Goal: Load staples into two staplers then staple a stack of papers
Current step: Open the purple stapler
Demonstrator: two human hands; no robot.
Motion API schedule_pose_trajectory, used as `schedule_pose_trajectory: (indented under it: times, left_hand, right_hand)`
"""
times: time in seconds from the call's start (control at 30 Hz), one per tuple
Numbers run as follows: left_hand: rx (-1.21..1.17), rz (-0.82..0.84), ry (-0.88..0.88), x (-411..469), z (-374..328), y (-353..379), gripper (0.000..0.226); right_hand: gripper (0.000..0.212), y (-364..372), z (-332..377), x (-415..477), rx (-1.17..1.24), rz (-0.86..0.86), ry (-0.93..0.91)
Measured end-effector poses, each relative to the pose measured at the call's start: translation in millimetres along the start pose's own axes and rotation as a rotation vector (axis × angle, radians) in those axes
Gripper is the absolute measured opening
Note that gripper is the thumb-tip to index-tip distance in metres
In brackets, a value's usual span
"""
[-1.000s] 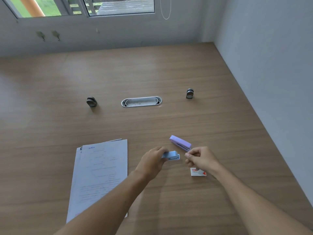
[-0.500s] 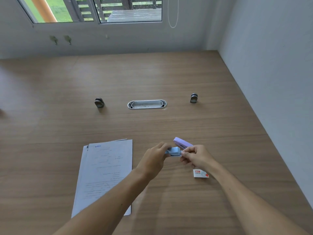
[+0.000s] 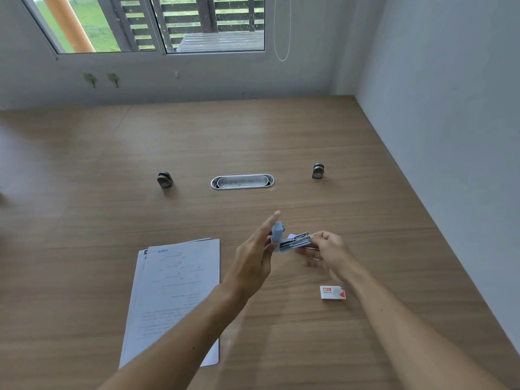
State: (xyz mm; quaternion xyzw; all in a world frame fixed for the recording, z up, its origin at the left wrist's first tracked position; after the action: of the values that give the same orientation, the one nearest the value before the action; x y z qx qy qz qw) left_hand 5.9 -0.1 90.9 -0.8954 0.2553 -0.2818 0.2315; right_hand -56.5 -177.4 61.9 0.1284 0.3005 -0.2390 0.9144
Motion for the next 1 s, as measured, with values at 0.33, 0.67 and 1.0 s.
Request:
schedule_pose_trajectory:
  times: [0.33, 0.67, 1.0]
  left_hand:
    - [-0.103, -0.062, 0.039, -0.2, -0.4, -3.8, 0.042]
    - [0.111, -0.165, -0.118, -20.0, 40.5, -22.7, 0.030]
    - [0.354, 0.145, 0.049, -5.2, 30.3, 0.4, 0.032]
  right_hand:
    - [0.034, -2.8, 14.5, -9.6, 0.105, -0.100, -0.016]
    - [0.028, -3.7, 24.6, -12.2, 0.181, -0.062, -0.016]
    - [0.020, 3.6, 17.3, -9.6, 0.064, -0.069, 0.004]
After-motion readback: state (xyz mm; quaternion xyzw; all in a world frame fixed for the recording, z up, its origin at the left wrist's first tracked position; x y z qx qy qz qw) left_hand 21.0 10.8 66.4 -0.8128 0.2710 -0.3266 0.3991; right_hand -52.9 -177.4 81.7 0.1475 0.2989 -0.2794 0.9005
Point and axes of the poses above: each hand's wrist, its own x-axis towards the middle knuckle, its own y-axis out of the palm, z = x × y, the point moved 4 cm from there along x, towards the middle knuckle, and after that the axes turned 4 degrees about y, right-handed, at the moved point
